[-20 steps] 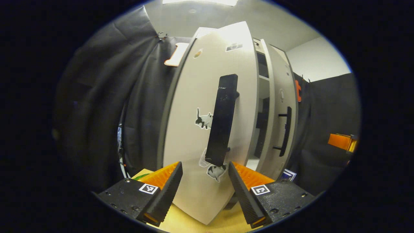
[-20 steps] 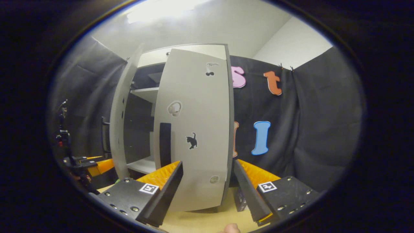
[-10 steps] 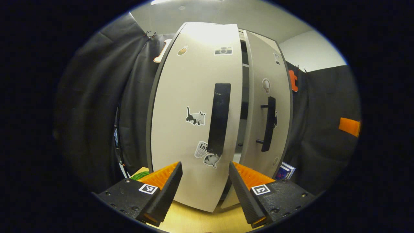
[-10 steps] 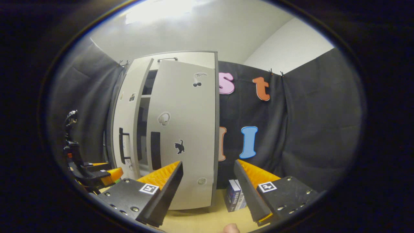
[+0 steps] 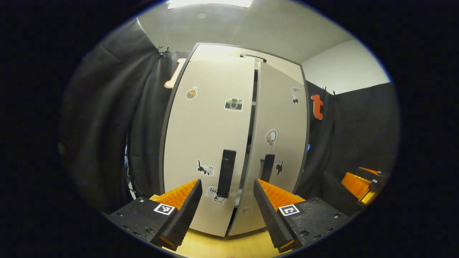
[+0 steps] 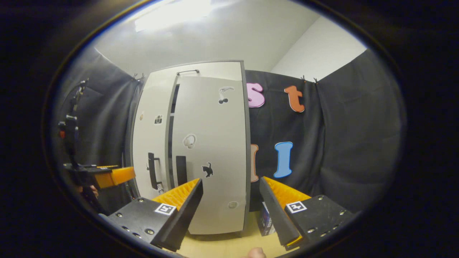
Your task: Grasp the bottle in the cabinet with the left hand and place it on the coaster, then close the right door with the right hand and the left door with the left hand.
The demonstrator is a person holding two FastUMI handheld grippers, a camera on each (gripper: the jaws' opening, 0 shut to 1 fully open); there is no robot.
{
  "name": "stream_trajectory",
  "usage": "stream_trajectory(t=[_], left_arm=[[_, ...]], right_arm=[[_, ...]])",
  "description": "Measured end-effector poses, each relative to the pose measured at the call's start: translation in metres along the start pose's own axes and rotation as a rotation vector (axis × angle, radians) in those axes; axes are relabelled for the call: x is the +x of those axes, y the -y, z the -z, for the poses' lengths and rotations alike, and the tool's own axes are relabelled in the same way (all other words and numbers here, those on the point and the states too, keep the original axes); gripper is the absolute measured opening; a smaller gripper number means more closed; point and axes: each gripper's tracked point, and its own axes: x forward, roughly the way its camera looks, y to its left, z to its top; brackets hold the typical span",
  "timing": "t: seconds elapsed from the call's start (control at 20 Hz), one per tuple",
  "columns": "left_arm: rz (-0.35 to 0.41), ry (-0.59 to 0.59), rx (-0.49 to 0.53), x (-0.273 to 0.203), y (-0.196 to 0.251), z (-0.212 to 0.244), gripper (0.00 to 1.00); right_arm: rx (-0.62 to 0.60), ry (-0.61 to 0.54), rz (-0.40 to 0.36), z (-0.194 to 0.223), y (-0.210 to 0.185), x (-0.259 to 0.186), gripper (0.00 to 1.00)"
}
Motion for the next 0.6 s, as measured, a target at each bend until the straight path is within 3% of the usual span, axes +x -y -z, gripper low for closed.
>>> stream_trajectory(t=[0.25,0.6], left_arm=[[0.019,0.067,0.073,-0.001,0.018,-0.023,0.89],[0.035,0.079,0.068,0.004,0.049,-0.024,0.89]], right_arm=[[-0.005,0.026,0.004,-0.012,0.012,0.004,0.96],[-0.03,0.058,-0.023,-0.025,0.025,0.006,0.96]])
